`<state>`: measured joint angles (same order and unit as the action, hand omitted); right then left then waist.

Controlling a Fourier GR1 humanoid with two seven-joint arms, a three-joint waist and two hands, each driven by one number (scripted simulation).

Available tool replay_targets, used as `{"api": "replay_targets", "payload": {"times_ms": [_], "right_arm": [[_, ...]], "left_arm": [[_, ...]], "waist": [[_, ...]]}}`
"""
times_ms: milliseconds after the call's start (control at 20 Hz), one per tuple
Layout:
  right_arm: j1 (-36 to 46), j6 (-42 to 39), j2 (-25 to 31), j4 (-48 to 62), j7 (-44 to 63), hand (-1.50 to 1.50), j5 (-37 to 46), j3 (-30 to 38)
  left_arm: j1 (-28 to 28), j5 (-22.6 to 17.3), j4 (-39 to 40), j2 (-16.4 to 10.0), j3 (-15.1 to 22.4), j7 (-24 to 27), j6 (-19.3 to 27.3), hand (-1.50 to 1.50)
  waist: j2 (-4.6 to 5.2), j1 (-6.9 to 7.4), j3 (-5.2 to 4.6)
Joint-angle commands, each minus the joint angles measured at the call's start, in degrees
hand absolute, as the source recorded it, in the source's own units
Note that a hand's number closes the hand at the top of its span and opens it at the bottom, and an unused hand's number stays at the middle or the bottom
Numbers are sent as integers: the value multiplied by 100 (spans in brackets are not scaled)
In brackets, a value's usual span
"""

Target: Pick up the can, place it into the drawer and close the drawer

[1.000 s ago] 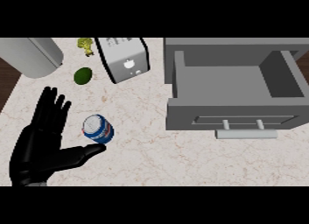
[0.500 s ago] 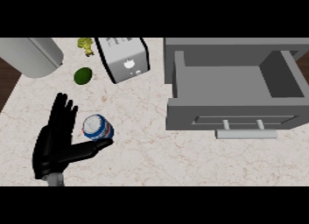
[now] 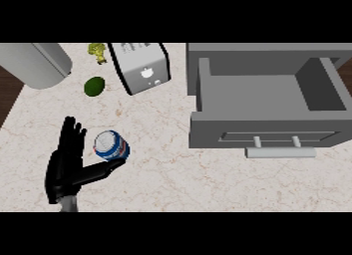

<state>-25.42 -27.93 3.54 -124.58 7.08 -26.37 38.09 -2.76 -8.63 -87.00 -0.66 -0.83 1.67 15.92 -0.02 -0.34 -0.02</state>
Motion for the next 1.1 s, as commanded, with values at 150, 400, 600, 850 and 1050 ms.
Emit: {"api": "replay_targets", "payload": {"times_ms": [150,400,600,850,1050], "right_arm": [[53,-103,-137,-128,197,-150,-38,166],[113,-43,-215,-412,437,-150,-85,98],[-301,-440,-346,-506,275,-150,-262,316],[150,-423,-173,-31,289,-150,-352,535],[248,-277,-97,-251,567,-150,-284,542]], "left_arm": [[10,-252,1178,-6,-408,1002,-374,-150],[320,-493,1751,-305,-722,1129,-700,-150],[109,-375,1584,-92,-458,984,-534,-150],[494,-610,2795,61,-537,1859,-713,-150],[921,-707,3243,11,-724,1822,-1010,-150]], "waist": [[1,5,-1],[2,-8,-3],[-6,-9,1],[0,-5,0],[1,0,-1]]}}
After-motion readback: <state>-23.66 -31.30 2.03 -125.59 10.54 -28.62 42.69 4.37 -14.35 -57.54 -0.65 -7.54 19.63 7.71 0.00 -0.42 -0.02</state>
